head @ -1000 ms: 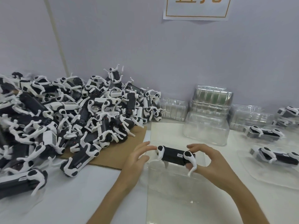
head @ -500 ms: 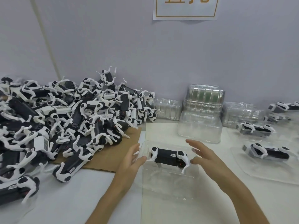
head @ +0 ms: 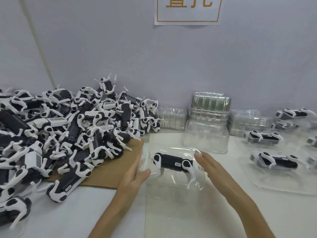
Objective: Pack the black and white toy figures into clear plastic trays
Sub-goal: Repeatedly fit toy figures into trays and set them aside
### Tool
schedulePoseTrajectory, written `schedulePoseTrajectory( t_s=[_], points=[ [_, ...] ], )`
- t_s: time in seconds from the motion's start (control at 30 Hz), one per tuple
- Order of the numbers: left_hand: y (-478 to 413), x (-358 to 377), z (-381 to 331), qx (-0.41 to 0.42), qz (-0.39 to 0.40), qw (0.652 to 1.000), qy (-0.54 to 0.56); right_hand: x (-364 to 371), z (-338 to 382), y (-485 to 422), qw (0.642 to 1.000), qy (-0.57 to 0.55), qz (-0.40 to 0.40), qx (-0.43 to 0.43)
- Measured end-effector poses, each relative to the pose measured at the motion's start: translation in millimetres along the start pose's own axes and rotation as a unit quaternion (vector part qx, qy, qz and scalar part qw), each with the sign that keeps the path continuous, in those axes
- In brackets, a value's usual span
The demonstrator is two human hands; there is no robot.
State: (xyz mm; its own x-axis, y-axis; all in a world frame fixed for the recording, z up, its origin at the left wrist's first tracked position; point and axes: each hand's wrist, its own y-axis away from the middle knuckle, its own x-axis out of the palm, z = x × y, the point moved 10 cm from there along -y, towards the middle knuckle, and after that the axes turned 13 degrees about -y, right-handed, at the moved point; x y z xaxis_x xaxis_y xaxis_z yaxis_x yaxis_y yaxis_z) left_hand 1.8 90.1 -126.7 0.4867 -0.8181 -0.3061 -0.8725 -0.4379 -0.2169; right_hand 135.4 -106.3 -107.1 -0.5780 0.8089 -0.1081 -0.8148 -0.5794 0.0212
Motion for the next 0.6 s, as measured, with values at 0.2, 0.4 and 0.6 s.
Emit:
schedulePoseTrajectory(
  t_s=[0.2,0.4,0.6],
  points=[
    [3,-8,-2,0.001,-0.059,0.997,0.044,5,57,23,0.956,0.099,-0.072,-0.266],
    [3,-13,1,-0.003,-0.073,0.994,0.085,33,55,27,0.912,0.249,-0.05,-0.321],
    [2,-9,12,-0.069,-0.09,0.988,0.103,33,61,33,0.922,0.17,-0.039,-0.346]
  ],
)
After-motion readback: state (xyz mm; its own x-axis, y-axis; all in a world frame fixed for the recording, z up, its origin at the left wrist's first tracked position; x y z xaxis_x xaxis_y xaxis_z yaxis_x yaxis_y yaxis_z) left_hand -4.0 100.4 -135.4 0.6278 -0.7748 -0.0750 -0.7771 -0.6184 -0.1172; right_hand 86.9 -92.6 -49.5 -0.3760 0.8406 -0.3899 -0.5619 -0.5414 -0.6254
